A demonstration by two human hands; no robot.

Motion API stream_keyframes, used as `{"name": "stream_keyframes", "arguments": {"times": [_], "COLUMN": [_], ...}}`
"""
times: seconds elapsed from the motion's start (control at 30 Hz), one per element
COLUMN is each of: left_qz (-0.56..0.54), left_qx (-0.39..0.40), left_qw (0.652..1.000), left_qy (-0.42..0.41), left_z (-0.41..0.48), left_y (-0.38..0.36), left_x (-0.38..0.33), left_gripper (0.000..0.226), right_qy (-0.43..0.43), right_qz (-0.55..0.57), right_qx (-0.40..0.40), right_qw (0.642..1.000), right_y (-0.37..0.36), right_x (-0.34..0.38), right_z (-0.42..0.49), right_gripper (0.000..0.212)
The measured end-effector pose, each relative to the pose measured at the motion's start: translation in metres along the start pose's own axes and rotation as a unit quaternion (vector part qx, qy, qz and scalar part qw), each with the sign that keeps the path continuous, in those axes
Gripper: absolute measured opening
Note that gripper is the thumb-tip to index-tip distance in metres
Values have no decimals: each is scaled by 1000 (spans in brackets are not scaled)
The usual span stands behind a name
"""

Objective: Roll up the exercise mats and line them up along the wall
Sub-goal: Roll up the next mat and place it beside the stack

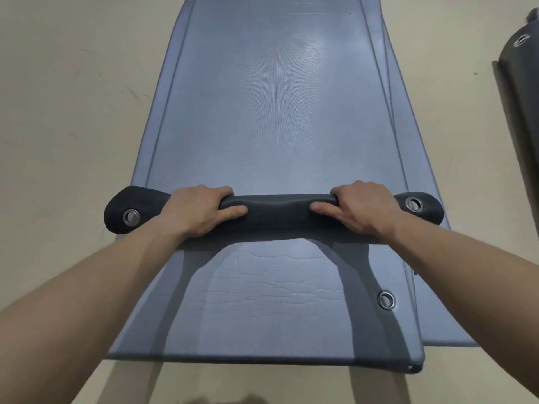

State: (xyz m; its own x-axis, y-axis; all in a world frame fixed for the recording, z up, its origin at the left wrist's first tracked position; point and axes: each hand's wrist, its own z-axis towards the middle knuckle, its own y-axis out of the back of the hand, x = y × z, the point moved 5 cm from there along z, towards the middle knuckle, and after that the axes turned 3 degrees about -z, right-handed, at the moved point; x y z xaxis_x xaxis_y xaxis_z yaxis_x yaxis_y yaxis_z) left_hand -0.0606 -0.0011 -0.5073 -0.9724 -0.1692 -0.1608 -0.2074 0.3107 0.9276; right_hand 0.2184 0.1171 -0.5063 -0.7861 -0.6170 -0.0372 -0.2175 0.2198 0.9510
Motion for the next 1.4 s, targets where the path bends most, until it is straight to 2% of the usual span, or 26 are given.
{"name": "stream_keyframes", "arguments": {"times": [0.07, 0.1, 0.13, 0.17, 0.23, 0.27, 0.33, 0.4, 0.43, 0.47, 0.53, 0.57, 0.7, 0.83, 0.87, 0.9, 0.97, 1.03, 1.1, 1.17, 1.23, 1.27, 1.33, 1.4], "left_qz": [54, 78, 99, 121, 145, 142, 122, 94, 78, 66, 69, 76, 69, 18, 28, 50, 103, 151, 132, 69, 3, -21, -1, 82], "left_qx": [-145, -190, -206, -190, -120, -91, -65, -28, -5, 13, 36, 41, 81, 168, 155, 109, -51, -159, -172, -126, -42, 0, 38, -4], "left_qw": [988, 978, 973, 974, 982, 986, 990, 995, 997, 997, 997, 996, 994, 986, 988, 993, 991, 970, 969, 981, 991, 993, 993, 993], "left_qy": [9, 12, 10, 7, 3, 4, -9, -26, -27, -28, -25, -22, -15, 11, 3, -13, -64, -105, -120, -132, -127, -120, -108, -87], "left_z": [-4, -7, -9, -10, -5, -1, 10, 23, 29, 34, 42, 44, 43, 29, 24, 18, 1, -12, -7, 7, 22, 30, 40, 37], "left_y": [2, -1, -4, -9, -14, -12, -2, 7, 10, 13, 16, 18, 22, 23, 20, 16, 3, -19, -26, -19, -4, 1, 3, 1], "left_x": [-6, -9, -13, -13, -8, -3, 1, 2, 3, 4, 6, 5, 2, -2, -4, -7, -17, -24, -24, -21, -17, -16, -16, -13], "left_gripper": [70, 72, 75, 82, 96, 98, 95, 89, 86, 85, 84, 83, 71, 78, 86, 96, 113, 113, 105, 96, 90, 89, 90, 105], "right_qy": [-3, -3, -4, -6, -11, -14, -24, -22, -17, -6, 23, 29, 45, 67, 67, 69, 82, 86, 88, 99, 105, 102, 84, 72], "right_qz": [28, 44, 59, 70, 83, 79, 31, -29, -47, -68, -119, -138, -114, -86, -88, -90, -80, -45, -57, -116, -132, -118, -95, -70], "right_qx": [29, 49, 71, 93, 106, 83, -59, -224, -254, -230, -122, -83, -22, 82, 92, 96, 114, 149, 131, 14, -114, -149, -129, -67], "right_qw": [999, 998, 996, 993, 991, 993, 997, 974, 966, 971, 985, 987, 992, 991, 990, 989, 987, 984, 986, 988, 979, 976, 984, 993], "right_y": [7, 8, 10, 13, 20, 21, 21, 8, 2, -2, -4, 2, 28, 30, 28, 26, 22, 23, 20, 13, -3, -11, -17, -8], "right_x": [-5, -6, -7, -8, -10, -12, -6, 10, 16, 19, 13, 12, 18, 13, 12, 13, 15, 14, 12, 14, 24, 29, 31, 29], "right_z": [17, 24, 30, 36, 43, 44, 36, 11, 0, -3, 3, 5, 13, 14, 14, 14, 20, 30, 35, 29, 11, 4, 8, 20], "right_gripper": [75, 74, 74, 75, 79, 80, 75, 66, 68, 82, 116, 118, 81, 76, 77, 78, 81, 88, 101, 116, 118, 116, 112, 109]}}
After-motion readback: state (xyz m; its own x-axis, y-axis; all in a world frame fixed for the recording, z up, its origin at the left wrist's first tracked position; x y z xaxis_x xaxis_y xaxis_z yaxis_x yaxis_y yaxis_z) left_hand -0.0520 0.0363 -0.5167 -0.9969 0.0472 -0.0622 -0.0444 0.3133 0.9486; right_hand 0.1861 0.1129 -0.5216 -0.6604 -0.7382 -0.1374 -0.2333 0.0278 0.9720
